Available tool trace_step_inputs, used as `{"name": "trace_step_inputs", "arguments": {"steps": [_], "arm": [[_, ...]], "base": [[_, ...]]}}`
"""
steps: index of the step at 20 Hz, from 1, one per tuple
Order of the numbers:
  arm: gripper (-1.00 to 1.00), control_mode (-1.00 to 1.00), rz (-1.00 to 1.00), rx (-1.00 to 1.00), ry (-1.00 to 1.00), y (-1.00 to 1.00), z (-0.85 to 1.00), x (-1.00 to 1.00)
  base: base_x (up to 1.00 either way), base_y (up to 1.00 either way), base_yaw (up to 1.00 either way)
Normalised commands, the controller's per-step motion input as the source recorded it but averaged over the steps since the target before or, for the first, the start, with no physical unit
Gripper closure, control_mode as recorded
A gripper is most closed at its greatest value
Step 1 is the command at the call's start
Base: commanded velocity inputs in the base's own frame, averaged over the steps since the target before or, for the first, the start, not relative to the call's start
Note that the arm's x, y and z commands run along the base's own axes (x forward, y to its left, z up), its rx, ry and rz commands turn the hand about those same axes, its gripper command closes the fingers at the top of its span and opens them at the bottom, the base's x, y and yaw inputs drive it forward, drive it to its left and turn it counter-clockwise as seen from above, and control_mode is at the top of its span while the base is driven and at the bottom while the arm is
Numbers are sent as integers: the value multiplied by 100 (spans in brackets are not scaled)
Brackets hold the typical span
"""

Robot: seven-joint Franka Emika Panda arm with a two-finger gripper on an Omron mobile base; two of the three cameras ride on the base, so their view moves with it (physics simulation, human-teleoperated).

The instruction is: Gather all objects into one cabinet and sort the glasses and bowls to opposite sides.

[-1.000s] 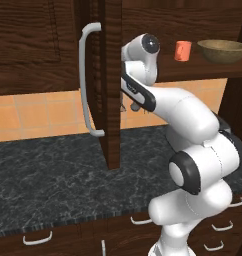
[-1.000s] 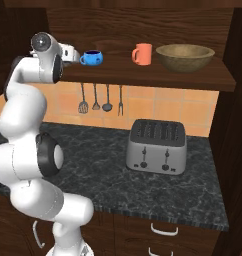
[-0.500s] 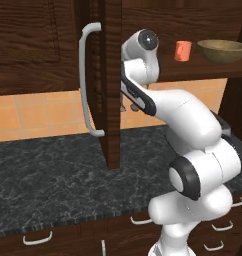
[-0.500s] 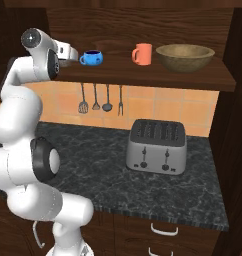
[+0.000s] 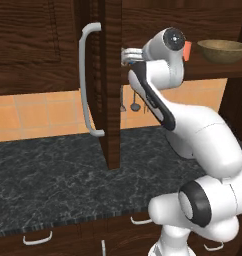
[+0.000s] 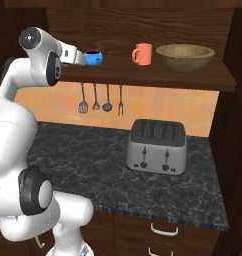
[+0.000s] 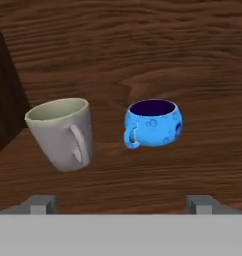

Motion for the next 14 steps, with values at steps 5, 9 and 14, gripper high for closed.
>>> {"name": "trace_step_inputs", "arguments": {"steps": [5,9,14], "arm": [[-100,-100,-21,9,0,-92,1,-57],[-100,-100,-25,8,0,-83,4,-38],[-100,-100,-20,4,0,-81,6,-3]], "base": [[0,0,0],[0,0,0],[0,0,0]]}}
